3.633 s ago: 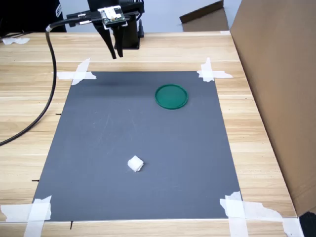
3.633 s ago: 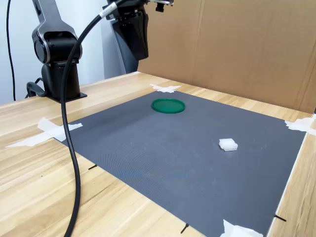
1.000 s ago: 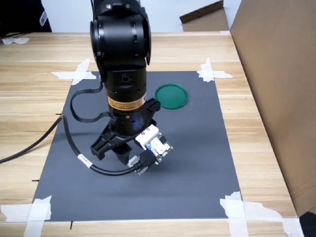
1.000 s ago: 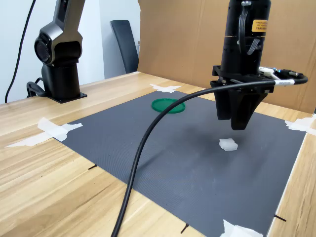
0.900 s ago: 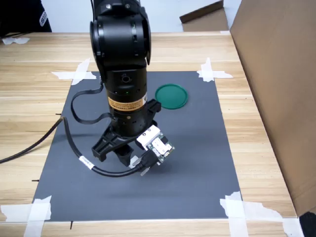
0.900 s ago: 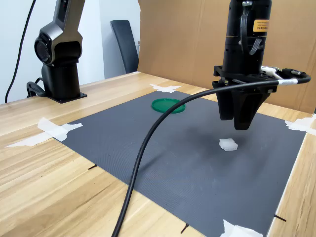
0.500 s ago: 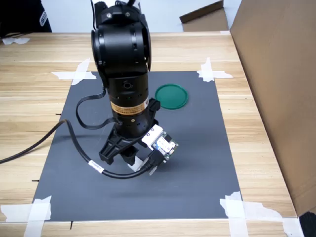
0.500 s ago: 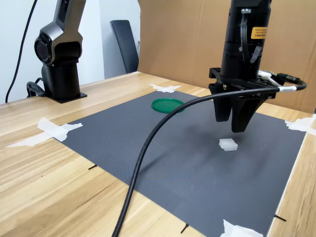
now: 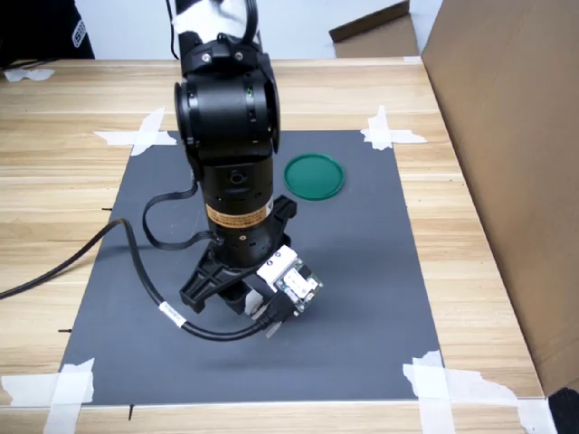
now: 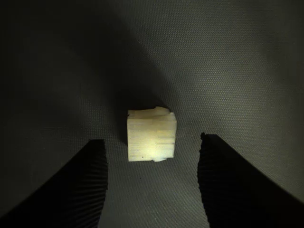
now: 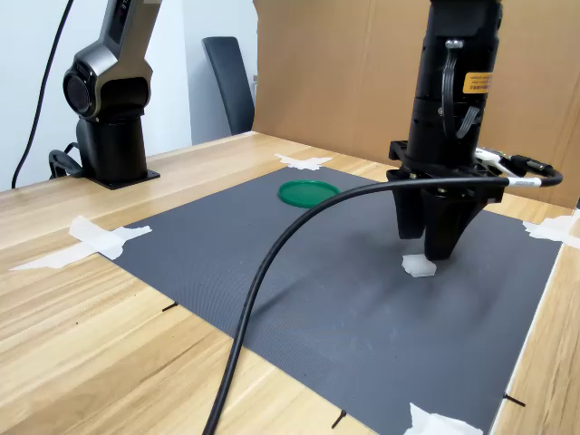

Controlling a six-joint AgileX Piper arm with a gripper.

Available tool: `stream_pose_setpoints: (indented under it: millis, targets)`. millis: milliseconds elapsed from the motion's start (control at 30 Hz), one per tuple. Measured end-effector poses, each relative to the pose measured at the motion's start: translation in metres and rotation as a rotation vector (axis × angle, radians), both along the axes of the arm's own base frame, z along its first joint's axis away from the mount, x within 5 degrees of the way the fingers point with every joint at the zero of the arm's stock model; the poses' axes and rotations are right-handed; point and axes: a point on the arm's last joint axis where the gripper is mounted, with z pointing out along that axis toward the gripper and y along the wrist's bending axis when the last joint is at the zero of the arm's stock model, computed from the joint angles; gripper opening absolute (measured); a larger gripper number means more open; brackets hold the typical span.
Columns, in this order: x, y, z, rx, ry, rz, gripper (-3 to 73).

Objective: Grasp a white terminal and put it in the green lid.

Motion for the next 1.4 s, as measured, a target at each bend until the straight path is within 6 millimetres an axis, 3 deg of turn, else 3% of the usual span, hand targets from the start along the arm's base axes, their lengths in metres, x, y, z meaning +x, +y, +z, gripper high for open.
stream_pose_setpoints:
  millis: [900,1400]
  targets:
    - [0.003,-0.001,-0.024,-0.031,0.061,-0.010,48.9]
    - [0.005,-0.001,-0.024,-0.028,0.036,-0.019,48.9]
